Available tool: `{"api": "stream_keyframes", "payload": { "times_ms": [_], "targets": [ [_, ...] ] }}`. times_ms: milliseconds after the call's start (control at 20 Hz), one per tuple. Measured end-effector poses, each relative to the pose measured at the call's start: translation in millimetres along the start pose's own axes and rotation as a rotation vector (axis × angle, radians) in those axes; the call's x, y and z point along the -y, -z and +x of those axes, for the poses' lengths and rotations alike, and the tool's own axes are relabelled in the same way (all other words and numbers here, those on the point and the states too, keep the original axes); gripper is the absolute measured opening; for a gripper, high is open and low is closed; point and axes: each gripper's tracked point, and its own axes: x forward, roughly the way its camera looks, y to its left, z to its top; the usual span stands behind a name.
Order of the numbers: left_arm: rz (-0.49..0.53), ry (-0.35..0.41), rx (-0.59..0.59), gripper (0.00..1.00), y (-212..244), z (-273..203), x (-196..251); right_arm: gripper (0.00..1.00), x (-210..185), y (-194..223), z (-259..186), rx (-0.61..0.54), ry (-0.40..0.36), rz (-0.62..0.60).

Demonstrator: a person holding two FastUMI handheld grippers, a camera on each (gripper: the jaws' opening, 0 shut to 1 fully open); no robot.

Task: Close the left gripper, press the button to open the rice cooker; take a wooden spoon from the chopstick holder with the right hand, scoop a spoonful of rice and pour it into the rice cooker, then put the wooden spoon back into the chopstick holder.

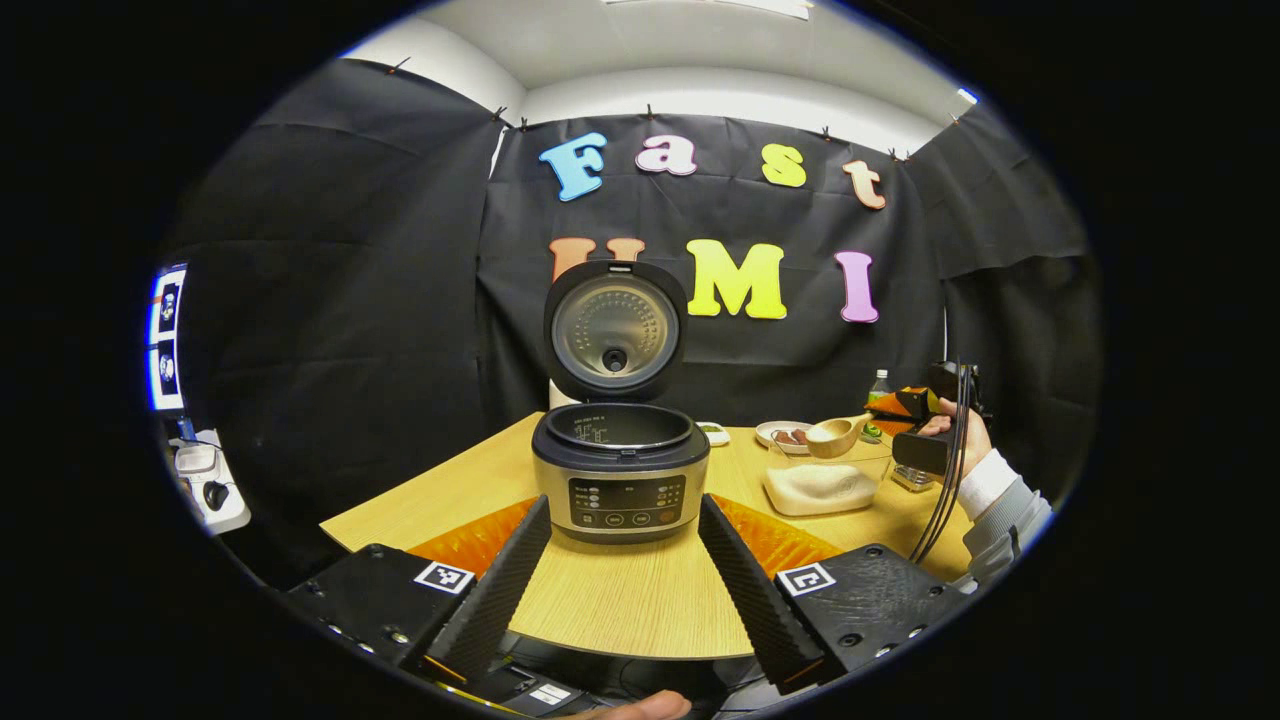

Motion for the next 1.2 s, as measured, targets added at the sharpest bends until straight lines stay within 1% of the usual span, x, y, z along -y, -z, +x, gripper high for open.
{"api": "stream_keyframes", "payload": {
  "times_ms": [200, 400, 600, 850, 900, 950, 1000, 1100, 1200],
  "targets": [
    [-0.006, -0.010, 0.010, 0.95, -5, -2, -5, 0.13, -11, -7, -9, 0.040, -0.018, 0.089],
    [-0.027, -0.002, 0.015, 0.95, -6, -9, -9, 0.14, -43, -2, -16, 0.025, -0.074, 0.184],
    [-0.017, -0.005, 0.028, 0.95, -9, -13, -14, 0.13, -81, 15, -21, 0.024, -0.105, 0.188],
    [-0.019, -0.010, 0.053, 0.95, -17, -31, -24, 0.13, -139, 70, -15, -0.014, -0.149, 0.127],
    [-0.021, -0.011, 0.055, 0.95, -18, -35, -27, 0.11, -148, 83, -13, -0.021, -0.151, 0.112],
    [-0.023, -0.016, 0.057, 0.95, -17, -35, -30, 0.11, -156, 97, -8, -0.033, -0.152, 0.096],
    [-0.021, -0.022, 0.061, 0.95, -15, -37, -35, 0.13, -164, 110, -6, -0.040, -0.154, 0.084],
    [-0.007, -0.032, 0.059, 0.95, -11, -40, -42, 0.13, -174, 139, 2, -0.059, -0.146, 0.054],
    [-0.006, -0.047, 0.062, 0.95, -10, -43, -51, 0.13, -184, 167, 10, -0.076, -0.133, -0.013]
  ]
}}
